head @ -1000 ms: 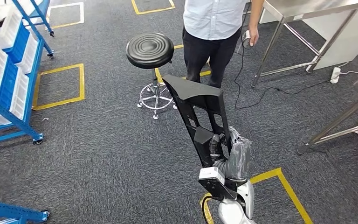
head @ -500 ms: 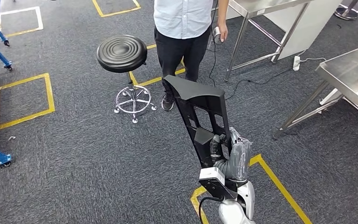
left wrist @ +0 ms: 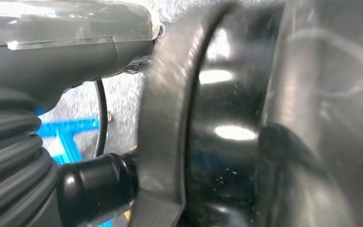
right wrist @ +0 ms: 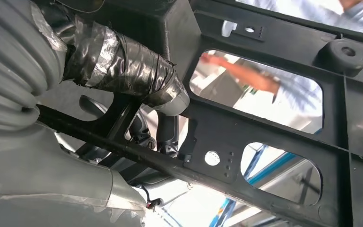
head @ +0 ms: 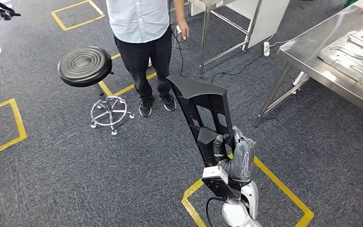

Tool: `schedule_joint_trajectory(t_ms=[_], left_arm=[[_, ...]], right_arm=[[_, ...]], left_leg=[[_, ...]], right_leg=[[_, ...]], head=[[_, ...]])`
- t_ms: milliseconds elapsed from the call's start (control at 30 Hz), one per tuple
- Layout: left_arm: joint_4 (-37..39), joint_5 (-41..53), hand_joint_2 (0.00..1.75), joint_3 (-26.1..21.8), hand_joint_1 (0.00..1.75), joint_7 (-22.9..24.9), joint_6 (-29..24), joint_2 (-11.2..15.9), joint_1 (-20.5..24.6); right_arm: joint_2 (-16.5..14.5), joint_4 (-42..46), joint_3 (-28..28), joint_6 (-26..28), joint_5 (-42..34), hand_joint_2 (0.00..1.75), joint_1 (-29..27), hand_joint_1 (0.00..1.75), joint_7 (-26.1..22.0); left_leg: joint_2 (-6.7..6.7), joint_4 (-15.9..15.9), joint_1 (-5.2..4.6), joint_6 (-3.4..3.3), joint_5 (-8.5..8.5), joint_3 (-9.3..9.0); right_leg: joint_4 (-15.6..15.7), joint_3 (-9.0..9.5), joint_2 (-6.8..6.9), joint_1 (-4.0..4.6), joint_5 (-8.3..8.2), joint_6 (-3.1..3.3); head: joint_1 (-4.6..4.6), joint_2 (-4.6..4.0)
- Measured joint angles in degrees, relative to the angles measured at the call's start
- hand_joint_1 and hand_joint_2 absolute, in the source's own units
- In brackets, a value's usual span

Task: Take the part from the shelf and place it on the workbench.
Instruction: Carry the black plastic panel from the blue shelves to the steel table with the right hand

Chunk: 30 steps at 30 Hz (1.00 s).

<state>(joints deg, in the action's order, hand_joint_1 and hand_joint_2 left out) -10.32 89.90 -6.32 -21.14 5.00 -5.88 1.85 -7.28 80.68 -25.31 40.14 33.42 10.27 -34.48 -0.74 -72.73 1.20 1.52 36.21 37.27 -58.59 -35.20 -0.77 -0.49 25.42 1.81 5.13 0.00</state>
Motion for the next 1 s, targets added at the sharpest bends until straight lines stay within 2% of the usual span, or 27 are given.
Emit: schedule_joint_trajectory(t_ms=[33,67,133,167,200,233,300,333,400,433,467,500,533,567,600,633,700,733,767,833,900,967,1000], left_arm=[[0.0,0.0,1.75,0.1,0.0,0.0,0.0,0.0,0.0],[0.0,0.0,1.75,0.2,0.0,0.0,0.0,0.0,0.0],[0.0,0.0,1.75,0.3,0.0,0.0,0.0,0.0,0.1],[0.0,0.0,1.75,0.4,0.0,0.0,0.0,0.0,0.1],[0.0,0.0,1.75,0.5,0.0,0.0,0.1,0.0,0.1],[0.0,0.0,1.75,0.6,0.0,0.0,0.2,0.0,0.1],[0.0,0.0,1.75,0.7,0.0,0.0,0.3,-0.1,0.3],[0.0,0.0,1.75,0.8,0.0,0.0,0.3,-0.1,0.5],[0.0,0.0,1.75,0.8,0.0,0.0,0.3,-0.2,0.5],[0.0,0.0,1.75,0.9,0.0,0.0,0.3,-0.2,0.4],[0.0,0.0,1.75,0.9,0.0,0.0,0.3,-0.2,0.3],[0.0,0.0,1.75,0.9,0.0,0.0,0.3,-0.2,0.2],[0.0,0.0,1.75,0.9,0.0,0.0,0.4,-0.2,0.2],[0.0,0.0,1.75,0.9,0.0,0.0,0.4,-0.2,0.2],[0.0,0.0,1.75,1.0,0.0,0.0,0.4,-0.2,0.3],[0.0,0.0,1.75,1.1,0.0,0.0,0.4,-0.2,0.3],[0.0,0.0,1.75,1.3,0.0,0.0,0.4,-0.2,0.3],[0.0,0.0,1.75,1.4,0.0,0.0,0.4,-0.2,0.3],[0.0,0.0,1.75,1.5,0.0,0.0,0.4,-0.2,0.3],[0.0,0.0,1.75,1.6,0.0,0.1,0.4,-0.1,0.6],[0.0,0.0,1.75,1.9,0.0,0.0,0.4,0.0,0.6],[0.0,0.0,1.75,2.1,0.0,0.0,0.4,0.0,0.4],[0.0,0.0,1.75,2.1,0.0,-0.1,0.4,0.0,0.4]], right_arm=[[0.0,-0.1,0.0,0.0,0.0,1.75,-0.1,1.75,0.0],[0.0,-0.2,0.0,0.0,0.0,1.75,-0.1,1.75,0.0],[0.0,-0.2,0.0,0.0,0.0,1.75,-0.1,1.75,0.0],[0.0,-0.3,0.0,0.0,0.0,1.75,0.0,1.75,0.0],[0.0,-0.3,0.0,0.0,0.0,1.75,0.0,1.75,0.0],[0.0,-0.3,0.0,0.0,0.0,1.75,0.1,1.75,0.0],[0.0,-0.3,0.0,0.0,-0.1,1.75,0.1,1.75,0.0],[0.0,-0.3,0.0,0.0,-0.1,1.75,0.0,1.75,0.0],[0.0,-0.3,0.0,0.0,-0.1,1.75,0.0,1.75,0.0],[0.0,-0.3,0.0,0.0,-0.2,1.75,0.0,1.75,0.0],[0.1,-0.3,0.0,0.0,-0.2,1.75,0.0,1.75,0.0],[0.1,-0.4,0.0,0.0,-0.3,1.75,0.0,1.75,0.0],[0.1,-0.5,0.0,0.0,-0.3,1.75,-0.1,1.75,0.0],[0.1,-0.5,0.0,0.0,-0.3,1.75,-0.2,1.75,0.0],[0.1,-0.6,0.0,0.0,-0.3,1.75,-0.2,1.75,-0.1],[0.1,-0.6,0.0,0.0,-0.3,1.75,-0.2,1.75,-0.2],[0.1,-0.6,0.0,0.0,-0.3,1.75,-0.1,1.75,-0.4],[0.1,-0.6,0.0,0.0,-0.3,1.75,0.0,1.75,-0.6],[0.1,-0.6,0.0,0.0,-0.3,1.75,0.0,1.75,-0.6],[0.1,-0.6,0.0,0.0,-0.3,1.75,0.0,1.75,-0.7],[0.0,-0.5,0.0,0.0,-0.3,1.75,0.1,1.75,-0.7],[0.0,-0.6,0.0,0.0,-0.3,1.75,0.2,1.75,-0.8],[-0.1,-0.6,0.0,0.0,-0.3,1.75,0.2,1.75,-0.8]], left_leg=[[0.16,-1.4,0.0,0.02,-0.26,1.03],[0.22,-0.6,0.01,-0.01,-1.67,1.03],[1.07,6.1,0.13,-0.23,-6.19,-1.32],[2.07,9.6,0.22,-0.38,-7.64,-2.66],[2.95,12.0,0.28,-0.57,-8.42,-3.56],[3.6,13.0,0.22,-0.8,-8.41,-3.96],[3.26,13.3,0.1,-1.46,-8.36,-4.16],[2.78,13.5,0.14,-1.85,-8.52,-4.33],[1.65,14.1,0.35,-2.69,-8.81,-4.64],[1.04,14.2,0.29,-2.95,-8.83,-4.72],[0.4,14.2,0.22,-3.13,-8.77,-4.73],[-0.3,14.2,0.17,-3.19,-8.7,-4.73],[-1.0,14.2,0.14,-3.18,-8.62,-4.77],[-1.67,14.2,0.14,-3.12,-8.5,-4.86],[-2.33,14.2,0.14,-2.99,-8.34,-5.05],[-2.94,14.2,0.13,-2.78,-8.15,-5.31],[-3.95,14.2,-0.17,-2.15,-7.73,-5.77],[-4.38,14.2,-0.35,-1.83,-7.56,-5.95],[-4.81,14.3,-0.5,-1.51,-7.46,-6.11],[-5.28,14.4,-0.45,-0.9,-7.16,-6.51],[-3.35,12.1,-0.26,-0.45,-5.32,-5.71],[-0.68,5.2,-0.18,-0.28,-1.8,-2.45],[-0.12,1.4,-0.18,-0.23,-0.43,-0.44]], right_leg=[[-0.1,0.03,-0.82,0.06,0.06,0.02],[-0.2,0.06,-1.66,0.09,0.13,-0.01],[-0.6,0.09,-3.34,0.05,0.34,-0.27],[-1.0,-0.06,-4.09,0.1,0.48,-0.51],[-1.2,-0.27,-4.7,0.1,0.54,-0.83],[-1.4,-0.52,-5.2,0.09,0.55,-1.18],[-1.3,-0.83,-6.0,0.02,0.36,-1.98],[-1.4,-0.88,-5.52,0.03,0.46,-2.31],[-3.9,-2.06,-2.73,0.1,2.1,-2.84],[-7.0,-3.5,-1.1,0.02,3.71,-3.06],[-10.6,-5.37,-0.17,-0.08,5.42,-3.28],[-14.0,-7.12,0.15,-0.21,6.66,-3.45],[-16.0,-8.18,0.28,-0.3,7.0,-3.57],[-15.8,-8.1,0.42,-0.34,6.24,-3.61],[-13.3,-6.82,0.83,-0.36,4.58,-3.56],[-9.4,-4.72,1.75,-0.32,2.69,-3.43],[-2.8,-1.27,3.83,0.18,0.58,-2.85],[-1.4,-0.64,4.31,0.43,0.46,-2.54],[-1.2,-0.66,4.13,0.68,0.64,-2.2],[-0.9,-0.56,2.85,0.49,0.48,-1.56],[-0.4,-0.21,1.71,0.08,0.23,-0.77],[-0.3,-0.1,0.54,0.02,0.15,-0.2],[-0.3,-0.09,-0.15,0.12,0.15,-0.07]], head=[[-0.01,0.0],[-0.01,0.0],[-0.01,0.0],[0.0,0.0],[0.0,0.0],[0.02,0.0],[0.01,0.0],[0.02,0.0],[0.19,0.0],[0.28,0.0],[0.36,0.0],[0.34,0.0],[0.35,0.0],[0.35,0.0],[0.35,0.0],[0.36,0.0],[0.33,0.0],[0.3,0.0],[0.27,0.0],[0.25,0.0],[0.2,0.0],[0.13,0.0],[0.1,0.0]])
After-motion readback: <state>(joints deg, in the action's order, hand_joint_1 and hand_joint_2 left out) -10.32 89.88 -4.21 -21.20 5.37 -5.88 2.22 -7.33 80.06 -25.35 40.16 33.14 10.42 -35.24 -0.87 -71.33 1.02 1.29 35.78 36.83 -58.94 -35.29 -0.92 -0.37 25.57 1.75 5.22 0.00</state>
